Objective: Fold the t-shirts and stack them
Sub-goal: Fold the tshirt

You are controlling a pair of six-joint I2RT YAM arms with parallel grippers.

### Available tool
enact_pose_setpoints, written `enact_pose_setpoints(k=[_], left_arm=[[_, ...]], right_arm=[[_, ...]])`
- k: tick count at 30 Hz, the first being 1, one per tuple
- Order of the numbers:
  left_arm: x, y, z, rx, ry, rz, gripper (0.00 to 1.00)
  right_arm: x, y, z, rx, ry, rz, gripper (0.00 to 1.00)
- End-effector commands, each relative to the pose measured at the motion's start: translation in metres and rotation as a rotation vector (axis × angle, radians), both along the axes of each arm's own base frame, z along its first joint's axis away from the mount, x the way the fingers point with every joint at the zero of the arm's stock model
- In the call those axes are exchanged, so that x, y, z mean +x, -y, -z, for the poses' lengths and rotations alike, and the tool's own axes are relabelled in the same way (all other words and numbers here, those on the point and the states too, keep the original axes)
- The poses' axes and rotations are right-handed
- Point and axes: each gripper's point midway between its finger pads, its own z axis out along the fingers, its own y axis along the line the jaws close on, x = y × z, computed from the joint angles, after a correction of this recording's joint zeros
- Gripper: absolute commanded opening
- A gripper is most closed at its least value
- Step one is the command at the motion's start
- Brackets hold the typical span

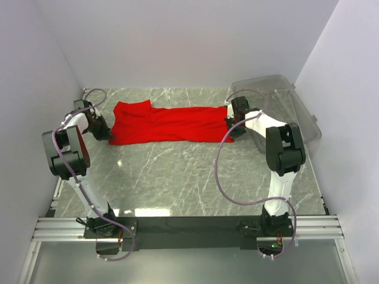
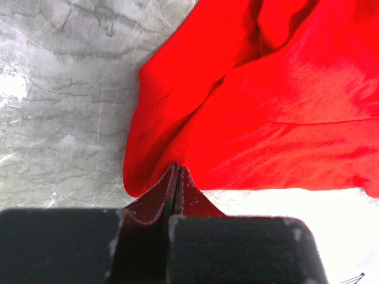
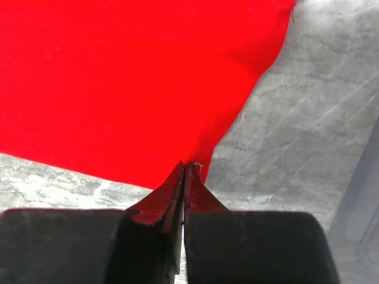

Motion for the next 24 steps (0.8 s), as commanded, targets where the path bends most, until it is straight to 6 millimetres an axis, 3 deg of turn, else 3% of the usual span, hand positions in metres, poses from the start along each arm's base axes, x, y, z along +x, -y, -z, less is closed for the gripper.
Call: enact_pose_setpoints(k=[1, 6, 13, 19, 24], left_arm=[[0.006, -0.001, -0.004, 0.003, 0.038, 0.026, 0.01], [0.007, -0.009, -0.007, 0.028, 0.037, 0.009, 0.01], [0.008, -0.026, -0.017, 0.062, 0.054, -0.030, 0.01], [0.005, -0.035, -0.020, 0.077, 0.066, -0.050, 0.00], [0.005, -0.036, -0.023, 0.067, 0.077, -0.055, 0.01]], right_arm=[[-0.002, -0.003, -0.007, 0.009, 0.013, 0.002, 0.00], [-0.001, 0.004, -0.028, 0.011, 0.089, 0.008, 0.00], [-0.007, 0.017, -0.043, -0.002, 0.133, 0.012, 0.00], [-0.017, 0.021, -0.044, -0.004, 0.137, 0.011, 0.00], [-0.028, 0.025, -0.033, -0.016, 0.115, 0.011, 0.00]])
